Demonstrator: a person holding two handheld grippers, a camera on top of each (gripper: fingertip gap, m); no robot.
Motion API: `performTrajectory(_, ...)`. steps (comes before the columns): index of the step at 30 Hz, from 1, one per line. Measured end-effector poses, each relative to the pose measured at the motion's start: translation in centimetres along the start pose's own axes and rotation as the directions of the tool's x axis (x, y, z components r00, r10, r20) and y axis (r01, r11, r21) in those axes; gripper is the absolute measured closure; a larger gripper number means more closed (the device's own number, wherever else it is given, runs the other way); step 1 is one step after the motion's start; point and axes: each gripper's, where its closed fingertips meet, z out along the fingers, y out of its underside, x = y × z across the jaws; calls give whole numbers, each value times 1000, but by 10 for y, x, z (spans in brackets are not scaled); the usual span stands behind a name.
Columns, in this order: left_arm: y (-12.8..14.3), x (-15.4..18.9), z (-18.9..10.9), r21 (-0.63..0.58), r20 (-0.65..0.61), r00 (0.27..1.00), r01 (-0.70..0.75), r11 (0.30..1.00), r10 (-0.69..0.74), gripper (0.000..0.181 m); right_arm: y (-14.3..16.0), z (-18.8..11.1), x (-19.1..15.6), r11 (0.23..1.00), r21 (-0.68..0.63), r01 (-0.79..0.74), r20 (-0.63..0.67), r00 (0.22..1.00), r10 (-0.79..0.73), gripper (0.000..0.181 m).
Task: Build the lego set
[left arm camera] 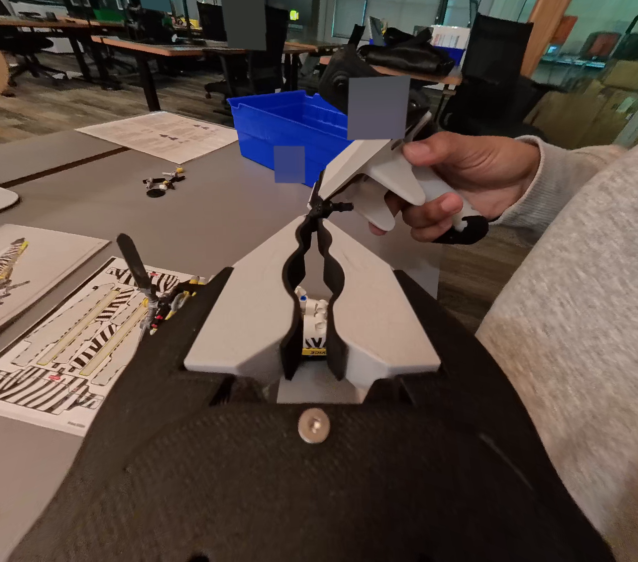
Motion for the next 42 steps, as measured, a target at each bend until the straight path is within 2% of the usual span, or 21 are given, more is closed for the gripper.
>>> performTrajectory(3,1,0,2,8,1,1000,13,1000,-13,179,-1,0,2,999,19,-36,25,999,35,178)
performTrajectory(7,4,3,7,3,-6,1000,1,1000,-1,166,2,4,4,995,26,-92,67,994,90,181)
performTrajectory(11,7,1,9,-11,-6,1000,1,1000,-1,168,2,5,8,993,42,-106,67,992,103,181)
performTrajectory(13,9,-1,9,-10,-11,999,34,999,-34,177,-2,3,8,993,63,-96,65,994,92,181)
performTrajectory(20,7,-1,9,17,-82,985,153,988,-151,181,-3,-1,8,998,48,-47,42,998,45,181)
performTrajectory(23,7,0,8,16,-94,985,148,989,-146,181,-3,-6,11,999,16,29,-12,1000,-29,181)
performTrajectory(27,5,7,6,17,-157,973,176,984,-171,181,2,-11,10,967,-99,236,-88,966,-245,179)
performTrajectory(30,4,11,5,15,-212,954,220,975,-212,181,7,-14,8,885,-209,417,-102,890,-444,178)
performTrajectory(32,4,13,4,10,-234,944,240,971,-232,181,8,-16,-2,792,-253,555,-54,809,-585,173)
performTrajectory(36,7,16,2,-25,-258,939,230,973,-228,181,14,-17,-11,510,-323,797,43,551,-834,171)
performTrajectory(39,9,20,2,-45,-268,941,200,979,-205,181,19,-18,-2,302,-411,860,98,372,-923,173)
performTrajectory(42,10,23,2,-54,-277,942,184,981,-192,181,26,-19,4,194,-452,870,167,297,-940,172)
